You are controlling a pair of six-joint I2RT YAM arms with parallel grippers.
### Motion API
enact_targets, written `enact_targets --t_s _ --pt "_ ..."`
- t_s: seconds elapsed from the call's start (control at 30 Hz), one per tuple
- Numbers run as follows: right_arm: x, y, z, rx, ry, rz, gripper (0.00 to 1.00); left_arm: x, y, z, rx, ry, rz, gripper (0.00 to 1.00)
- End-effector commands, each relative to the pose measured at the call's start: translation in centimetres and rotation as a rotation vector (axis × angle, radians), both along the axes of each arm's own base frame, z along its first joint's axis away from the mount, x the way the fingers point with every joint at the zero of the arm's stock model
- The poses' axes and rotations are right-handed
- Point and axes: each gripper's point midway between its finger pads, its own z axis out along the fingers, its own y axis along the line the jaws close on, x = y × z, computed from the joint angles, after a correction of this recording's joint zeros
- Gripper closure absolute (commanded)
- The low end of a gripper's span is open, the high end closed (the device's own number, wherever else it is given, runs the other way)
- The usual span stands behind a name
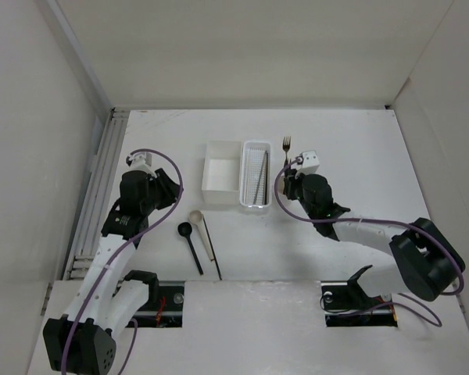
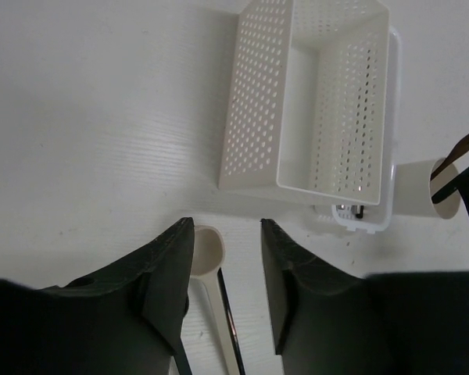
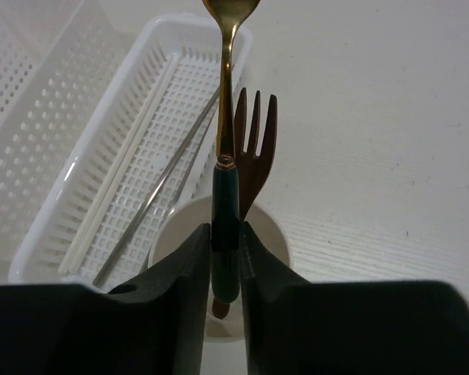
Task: Sort the eating utensils into containers
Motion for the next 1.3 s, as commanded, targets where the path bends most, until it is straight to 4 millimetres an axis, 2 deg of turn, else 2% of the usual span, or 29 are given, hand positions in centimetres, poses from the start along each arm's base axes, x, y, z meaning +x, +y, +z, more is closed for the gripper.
enact_targets --t_s 0.0,0.03,0.17,0.2,0.23,0.4,0.57,0.6,0.63,0.67,0.7,0.73,0.77,0.8,0.83,0.87,0.9,1.0,1.07,1.1,1.13,1.2,1.23,1.27 --pt "0.6 0.0 1.9 0.057 -0.066 -0.031 0.74 0.6 0.0 1.0 0.009 -0.053 -0.005 0.64" --pt "0.6 0.0 1.9 0.058 -0.066 -0.031 0.67 0.6 0.0 1.0 0.009 -0.053 -0.005 0.56" --pt "0.4 0.4 2.4 0.077 -0.069 -0.012 0.59 0.6 0.0 1.0 0.009 -0.053 -0.005 0.54" --pt "0.4 0.6 3.3 0.091 -0.085 -0.003 0.56 0.6 0.0 1.0 0.009 -0.053 -0.005 0.54" --pt "0.4 0.6 3.1 0.086 -0.078 -0.003 0.52 0.6 0.0 1.3 0.008 -0.062 -0.004 0.54" --pt "0.2 0.5 4.1 0.103 -0.085 -0.005 0.52 0.4 -0.5 1.3 0.007 -0.064 -0.043 0.54" --pt "-0.3 1.0 7.2 0.129 -0.114 0.024 0.45 0.0 -0.8 1.7 0.033 -0.078 -0.091 0.54" --pt "-0.5 0.8 8.4 0.134 -0.135 0.026 0.41 0.0 -1.0 1.7 0.058 -0.078 -0.115 0.52" --pt "-0.9 0.9 8.6 0.115 -0.125 0.031 0.32 -0.3 -1.6 1.5 0.071 -0.062 -0.153 0.5" --pt "-1.1 1.1 9.7 0.12 -0.14 0.018 0.3 -0.4 -1.7 1.8 0.093 -0.067 -0.162 0.47" --pt "-1.3 1.0 10.3 0.111 -0.15 0.011 0.27 -0.2 -1.9 2.8 0.098 -0.092 -0.163 0.44" --pt "-1.6 0.7 11.3 0.118 -0.166 -0.002 0.19 -0.3 -2.6 3.3 0.148 -0.123 -0.215 0.4" --pt "-2.0 0.5 11.2 0.088 -0.154 -0.019 0.17 -0.2 -2.4 3.6 0.183 -0.133 -0.206 0.37" --pt "-1.9 0.1 12.3 0.093 -0.165 -0.039 0.13 -0.1 -2.4 4.7 0.211 -0.158 -0.203 0.33" --pt "-2.3 0.2 13.1 0.096 -0.17 -0.038 0.11 0.0 -2.3 5.1 0.241 -0.17 -0.205 0.23" --pt "-2.5 -0.2 12.7 0.067 -0.147 -0.062 0.07 0.1 -2.1 5.1 0.301 -0.173 -0.207 0.01" --pt "-2.9 0.1 13.9 0.075 -0.16 -0.061 0.01 0.2 -2.1 5.6 0.32 -0.19 -0.204 0.01" --pt "-3.9 0.1 15.1 0.04 -0.145 -0.088 0.0 -0.1 -3.2 8.1 0.407 -0.289 -0.302 0.01" --pt "-4.4 0.2 15.6 0.026 -0.13 -0.101 0.0 -0.4 -3.4 11.4 0.436 -0.39 -0.326 0.01" --pt "-4.9 0.1 15.2 -0.005 -0.107 -0.096 0.0 -0.6 -3.0 12.2 0.457 -0.405 -0.323 0.01" --pt "-5.1 0.3 16.1 0.009 -0.109 -0.101 0.0 -0.6 -2.9 14.1 0.467 -0.445 -0.32 0.01" --pt "-5.4 0.3 16.4 0.021 -0.092 -0.109 0.0 -1.5 -2.8 16.2 0.421 -0.48 -0.305 0.01" --pt "-5.4 0.0 16.2 0.007 -0.073 -0.128 0.0 -1.4 -2.0 16.7 0.389 -0.457 -0.228 0.01" --pt "-5.6 -0.1 16.3 0.014 -0.062 -0.132 0.0 -2.0 -1.7 18.1 0.335 -0.464 -0.192 0.01"
